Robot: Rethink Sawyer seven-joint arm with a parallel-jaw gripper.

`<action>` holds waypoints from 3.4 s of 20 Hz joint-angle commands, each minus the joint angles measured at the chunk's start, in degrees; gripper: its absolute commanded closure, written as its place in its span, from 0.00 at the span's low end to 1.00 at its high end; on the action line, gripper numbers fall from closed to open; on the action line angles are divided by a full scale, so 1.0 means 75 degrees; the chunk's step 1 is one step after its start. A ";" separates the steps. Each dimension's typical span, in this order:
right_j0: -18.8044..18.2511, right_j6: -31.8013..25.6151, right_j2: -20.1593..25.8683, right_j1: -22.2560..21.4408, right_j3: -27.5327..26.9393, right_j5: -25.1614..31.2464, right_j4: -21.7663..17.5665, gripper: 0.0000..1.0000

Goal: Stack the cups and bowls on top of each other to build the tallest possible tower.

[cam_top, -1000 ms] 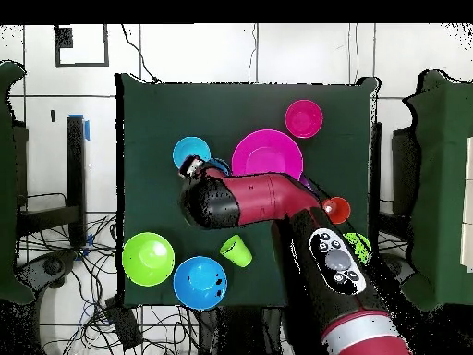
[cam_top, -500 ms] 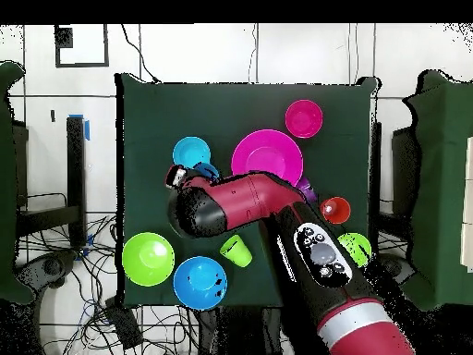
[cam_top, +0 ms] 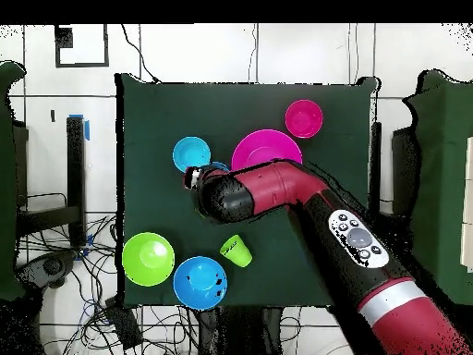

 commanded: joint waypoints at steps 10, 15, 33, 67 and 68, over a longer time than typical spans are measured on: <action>-0.0639 -0.2807 0.0842 0.0123 0.0053 0.1167 -0.0390 1.00; -0.0845 -0.2742 0.0968 0.0134 0.0163 0.1020 -0.0446 1.00; -0.1339 -0.4523 0.1355 -0.0237 -0.0341 0.2148 -0.1128 1.00; -0.1827 -0.3495 0.1143 0.0627 -0.0292 0.0894 -0.1395 1.00; -0.1804 -0.3452 0.1119 0.0605 -0.0292 0.0889 -0.1399 1.00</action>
